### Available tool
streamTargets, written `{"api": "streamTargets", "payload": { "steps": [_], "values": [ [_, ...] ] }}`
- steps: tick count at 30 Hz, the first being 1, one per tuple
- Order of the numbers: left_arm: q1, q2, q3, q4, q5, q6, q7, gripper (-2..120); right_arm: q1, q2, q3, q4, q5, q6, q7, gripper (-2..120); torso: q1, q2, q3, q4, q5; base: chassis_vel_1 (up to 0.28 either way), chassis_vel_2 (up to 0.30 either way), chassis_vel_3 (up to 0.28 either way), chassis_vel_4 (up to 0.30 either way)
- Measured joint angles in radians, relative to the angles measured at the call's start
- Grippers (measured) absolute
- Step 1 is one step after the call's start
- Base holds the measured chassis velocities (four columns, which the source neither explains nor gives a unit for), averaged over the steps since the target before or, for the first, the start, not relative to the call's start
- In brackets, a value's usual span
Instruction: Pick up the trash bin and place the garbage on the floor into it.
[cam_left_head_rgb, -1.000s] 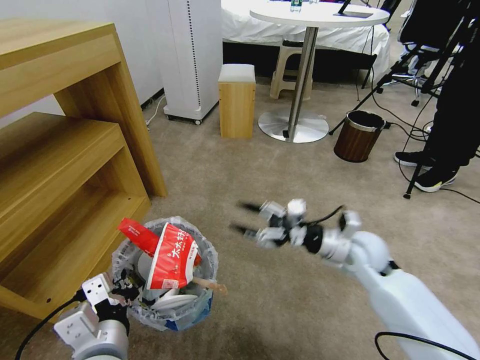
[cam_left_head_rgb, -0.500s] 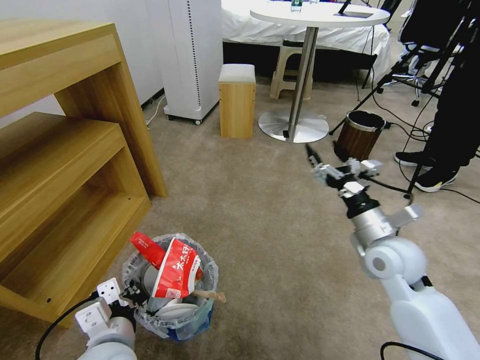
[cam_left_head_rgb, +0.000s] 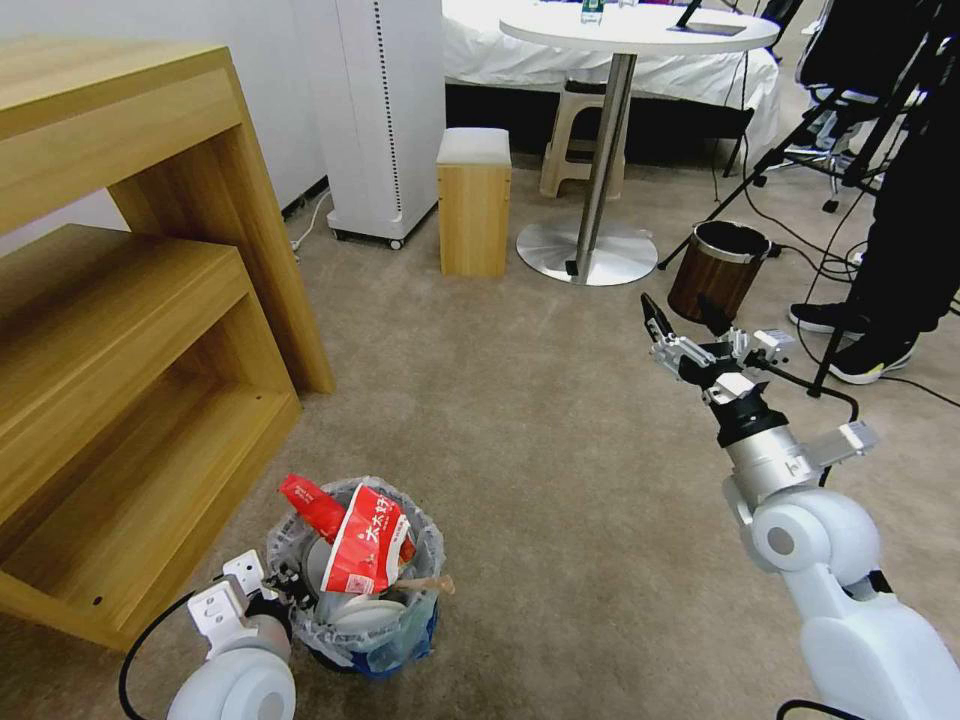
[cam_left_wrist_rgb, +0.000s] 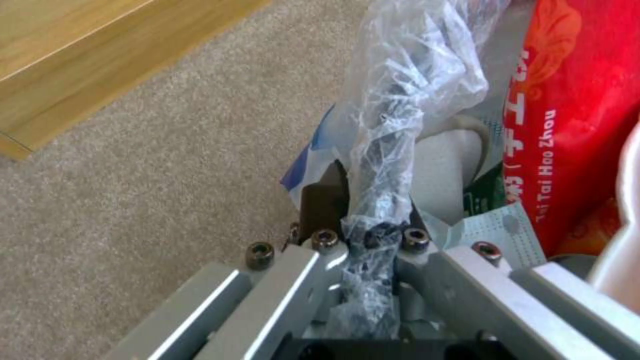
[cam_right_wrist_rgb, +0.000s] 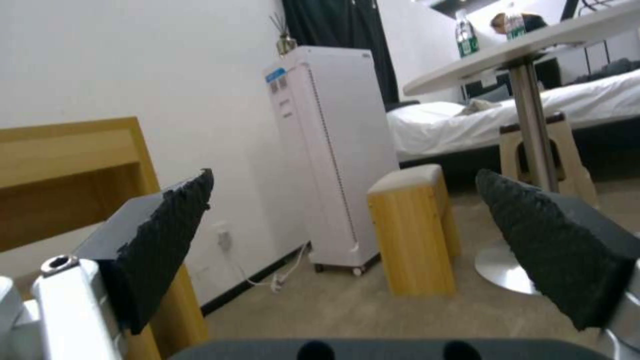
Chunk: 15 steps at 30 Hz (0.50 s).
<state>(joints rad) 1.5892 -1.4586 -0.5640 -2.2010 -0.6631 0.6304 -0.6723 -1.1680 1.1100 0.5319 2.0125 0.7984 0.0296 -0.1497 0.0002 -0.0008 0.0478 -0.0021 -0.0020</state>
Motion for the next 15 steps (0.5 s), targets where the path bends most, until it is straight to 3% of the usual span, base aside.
{"api": "streamTargets", "payload": {
  "steps": [5, 9, 11, 13, 15],
  "values": [
    [-0.012, 0.009, -0.004, 0.003, 0.000, -0.005, -0.015, 16, 0.000, 0.020, -0.010, -0.023, -0.016, 0.002, 0.000, 100, 0.000, 0.000, 0.000, 0.0000, 0.0001, 0.000, 0.000, 0.000, 0.000],
    [0.004, 0.016, -0.003, -0.027, 0.088, -0.033, -0.005, 32, -0.007, 0.027, -0.010, -0.032, -0.023, 0.005, 0.000, 100, 0.000, 0.000, 0.000, 0.0000, -0.0001, 0.000, 0.000, 0.000, 0.000],
    [0.007, 0.016, -0.003, -0.034, 0.096, -0.035, -0.003, 34, -0.007, 0.027, -0.009, -0.032, -0.023, 0.006, 0.000, 100, 0.000, 0.000, 0.000, 0.0000, -0.0001, 0.000, 0.000, 0.000, 0.000],
    [0.052, 0.021, 0.008, -0.121, 0.181, -0.064, 0.026, 50, -0.019, 0.030, 0.000, -0.038, -0.036, 0.017, -0.001, 100, 0.000, 0.000, 0.000, -0.0001, 0.0000, 0.000, 0.000, 0.000, 0.000],
    [0.063, 0.022, 0.010, -0.139, 0.198, -0.072, 0.034, 51, -0.023, 0.032, 0.003, -0.041, -0.044, 0.024, -0.002, 100, 0.000, 0.000, 0.000, 0.0000, -0.0001, 0.000, 0.000, 0.000, 0.000]
  ]
}}
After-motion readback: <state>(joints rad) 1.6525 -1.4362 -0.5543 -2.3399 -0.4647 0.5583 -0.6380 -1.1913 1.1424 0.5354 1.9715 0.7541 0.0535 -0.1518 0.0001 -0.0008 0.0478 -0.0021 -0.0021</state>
